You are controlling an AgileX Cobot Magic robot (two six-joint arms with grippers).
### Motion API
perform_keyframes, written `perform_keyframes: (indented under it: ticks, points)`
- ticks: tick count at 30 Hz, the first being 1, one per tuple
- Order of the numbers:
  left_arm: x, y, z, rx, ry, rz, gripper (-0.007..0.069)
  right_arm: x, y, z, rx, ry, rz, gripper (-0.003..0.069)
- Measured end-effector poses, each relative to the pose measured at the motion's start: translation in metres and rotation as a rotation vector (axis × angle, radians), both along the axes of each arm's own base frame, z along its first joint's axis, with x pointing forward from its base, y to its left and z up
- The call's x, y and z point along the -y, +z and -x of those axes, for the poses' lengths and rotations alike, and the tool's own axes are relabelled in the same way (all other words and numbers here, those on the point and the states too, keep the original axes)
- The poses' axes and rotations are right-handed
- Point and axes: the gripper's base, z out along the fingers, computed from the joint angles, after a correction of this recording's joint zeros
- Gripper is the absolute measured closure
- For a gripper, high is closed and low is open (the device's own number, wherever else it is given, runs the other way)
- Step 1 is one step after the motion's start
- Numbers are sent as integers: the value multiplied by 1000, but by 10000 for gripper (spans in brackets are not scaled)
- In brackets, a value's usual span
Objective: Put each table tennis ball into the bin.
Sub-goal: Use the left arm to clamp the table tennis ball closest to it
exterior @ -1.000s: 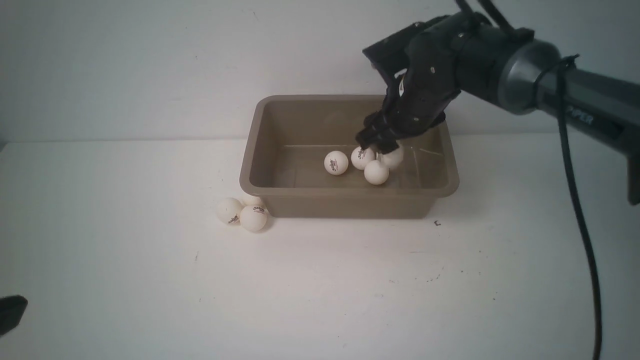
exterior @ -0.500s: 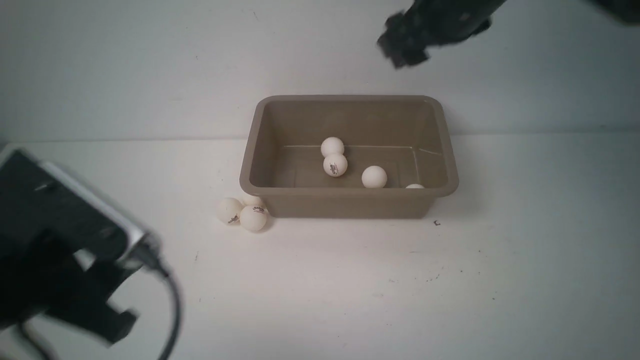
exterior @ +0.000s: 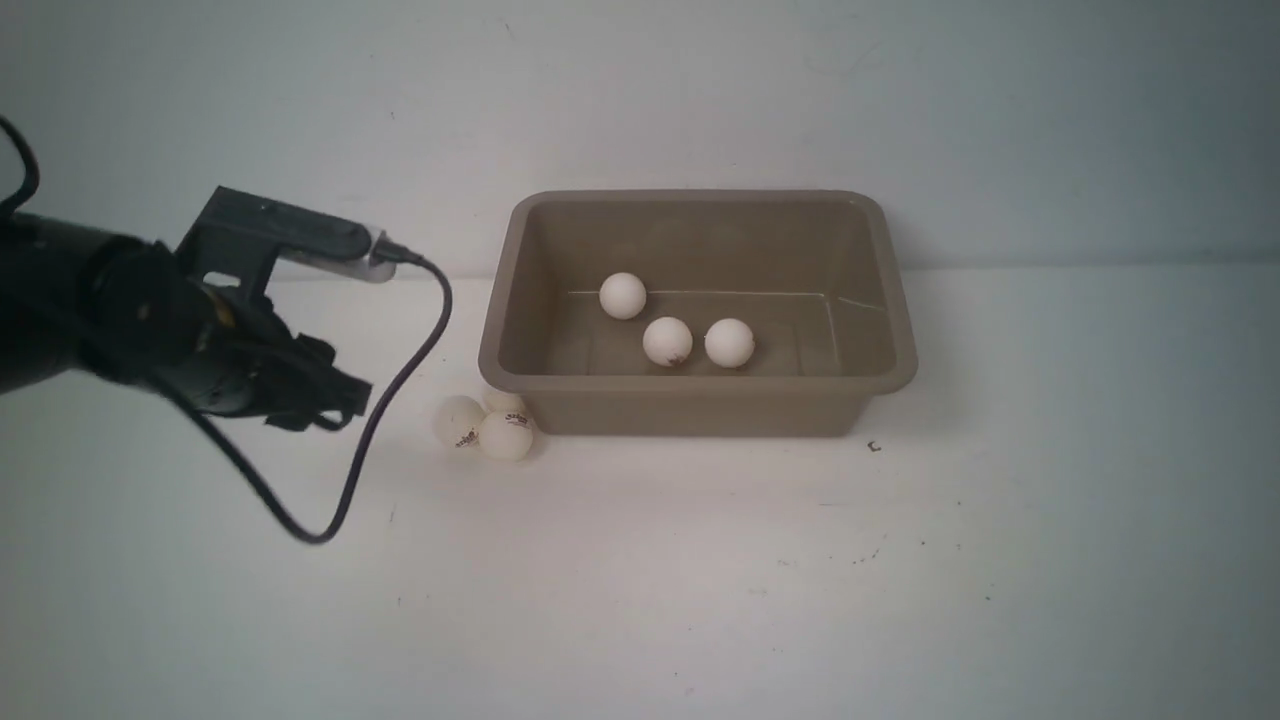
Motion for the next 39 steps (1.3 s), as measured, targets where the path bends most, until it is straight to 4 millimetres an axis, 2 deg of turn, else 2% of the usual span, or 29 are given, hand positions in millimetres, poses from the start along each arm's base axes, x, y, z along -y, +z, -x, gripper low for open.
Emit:
perform_keyframes:
  ticks: [3,4,7,9,10,11,15,17,21,27,32,39]
  points:
    - [7,3,-15,-6,-11,57,284,25,-17,51,7,-6,-30,672]
    - [9,6,-19,-10,-16,77,284,37,-24,74,24,-12,-51,673]
    - [15,12,-31,-27,-39,129,284,63,-57,127,38,-38,-121,673]
    - [19,11,-38,-42,-56,149,284,79,-75,160,75,-55,-201,675]
    - [20,12,-41,-44,-62,159,284,82,-79,167,82,-58,-221,675]
    - [22,8,-45,-71,-81,162,284,92,-97,189,98,-73,-293,675]
    - [27,-14,-56,-175,-98,183,284,114,-140,237,145,-113,-540,675]
    - [28,-27,-57,-219,-99,187,284,115,-149,241,119,-130,-593,675]
    - [29,-35,-58,-248,-97,192,284,108,-150,237,78,-87,-577,675]
    - [32,-36,-60,-238,-103,193,284,86,-142,207,-42,-19,-466,675]
    - [33,-48,-64,-248,-107,189,284,70,-139,188,-106,49,-397,675]
    - [37,-50,-68,-209,-131,228,278,64,-136,178,-97,70,-384,675]
